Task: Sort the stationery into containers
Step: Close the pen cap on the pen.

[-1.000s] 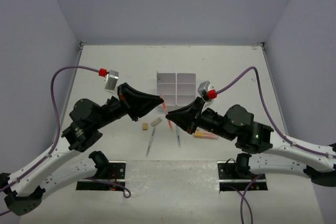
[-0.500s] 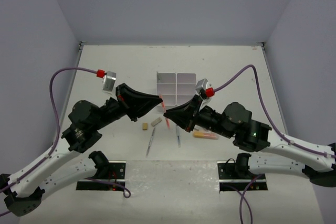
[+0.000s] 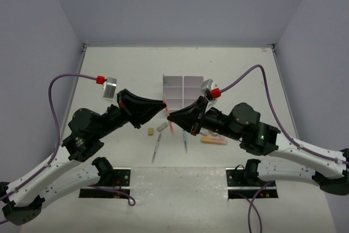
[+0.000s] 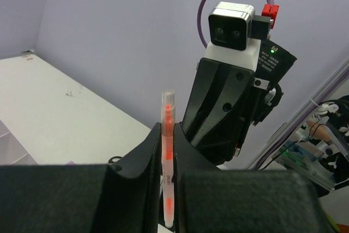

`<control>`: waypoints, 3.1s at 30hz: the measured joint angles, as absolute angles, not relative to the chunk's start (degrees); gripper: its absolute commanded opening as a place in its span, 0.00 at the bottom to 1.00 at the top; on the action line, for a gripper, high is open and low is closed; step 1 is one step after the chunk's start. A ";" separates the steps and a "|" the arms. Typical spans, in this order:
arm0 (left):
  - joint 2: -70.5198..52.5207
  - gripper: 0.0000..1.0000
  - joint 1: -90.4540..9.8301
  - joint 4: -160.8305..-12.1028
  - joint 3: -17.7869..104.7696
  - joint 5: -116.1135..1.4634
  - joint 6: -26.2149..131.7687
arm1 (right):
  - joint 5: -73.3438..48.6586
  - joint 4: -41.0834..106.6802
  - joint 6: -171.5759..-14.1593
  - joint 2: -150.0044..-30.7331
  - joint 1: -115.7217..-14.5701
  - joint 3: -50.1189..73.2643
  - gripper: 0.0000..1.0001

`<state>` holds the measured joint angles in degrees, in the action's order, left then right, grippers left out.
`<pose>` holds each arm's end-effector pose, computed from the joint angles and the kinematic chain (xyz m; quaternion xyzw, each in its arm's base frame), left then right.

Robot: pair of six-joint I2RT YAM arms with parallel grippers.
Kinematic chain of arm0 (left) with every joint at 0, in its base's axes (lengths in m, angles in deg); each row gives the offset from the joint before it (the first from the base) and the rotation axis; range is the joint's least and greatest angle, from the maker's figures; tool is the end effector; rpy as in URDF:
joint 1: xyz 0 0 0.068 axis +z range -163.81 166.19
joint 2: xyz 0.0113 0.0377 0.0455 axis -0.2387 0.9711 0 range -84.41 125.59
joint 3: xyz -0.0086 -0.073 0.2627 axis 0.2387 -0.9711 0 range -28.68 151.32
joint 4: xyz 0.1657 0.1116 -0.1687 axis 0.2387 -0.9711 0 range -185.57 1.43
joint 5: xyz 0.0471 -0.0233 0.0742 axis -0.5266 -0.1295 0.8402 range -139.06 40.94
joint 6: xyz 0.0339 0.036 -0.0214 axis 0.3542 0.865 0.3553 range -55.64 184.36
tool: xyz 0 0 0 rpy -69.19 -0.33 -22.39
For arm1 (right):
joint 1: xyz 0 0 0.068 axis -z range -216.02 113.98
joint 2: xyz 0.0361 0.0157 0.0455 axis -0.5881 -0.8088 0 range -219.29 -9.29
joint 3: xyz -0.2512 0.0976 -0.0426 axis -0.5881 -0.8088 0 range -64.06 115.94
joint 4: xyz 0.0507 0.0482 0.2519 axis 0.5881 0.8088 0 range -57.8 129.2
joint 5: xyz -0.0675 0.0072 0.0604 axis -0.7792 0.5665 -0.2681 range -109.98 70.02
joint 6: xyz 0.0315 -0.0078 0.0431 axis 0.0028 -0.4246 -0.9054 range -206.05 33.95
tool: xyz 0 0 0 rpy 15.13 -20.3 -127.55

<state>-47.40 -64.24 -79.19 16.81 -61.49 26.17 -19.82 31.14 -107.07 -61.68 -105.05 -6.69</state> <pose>0.0872 -0.1175 0.4012 0.1493 0.5727 -0.6069 0.5305 0.0738 0.1930 0.4153 -0.2731 0.6106 0.5265 0.5247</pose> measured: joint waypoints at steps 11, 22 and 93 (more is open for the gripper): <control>-49.24 0.00 -64.90 -79.76 18.26 -60.93 27.09 | -14.14 21.22 -107.43 -62.15 -104.36 -10.11 0.00; -50.36 0.00 -65.02 -79.60 18.26 -61.23 27.06 | -10.33 18.56 -107.94 -63.66 -104.07 -10.09 0.00; -47.82 0.71 -65.25 -83.42 23.76 -61.85 28.96 | -5.72 20.87 -109.36 -69.51 -104.27 -4.08 0.00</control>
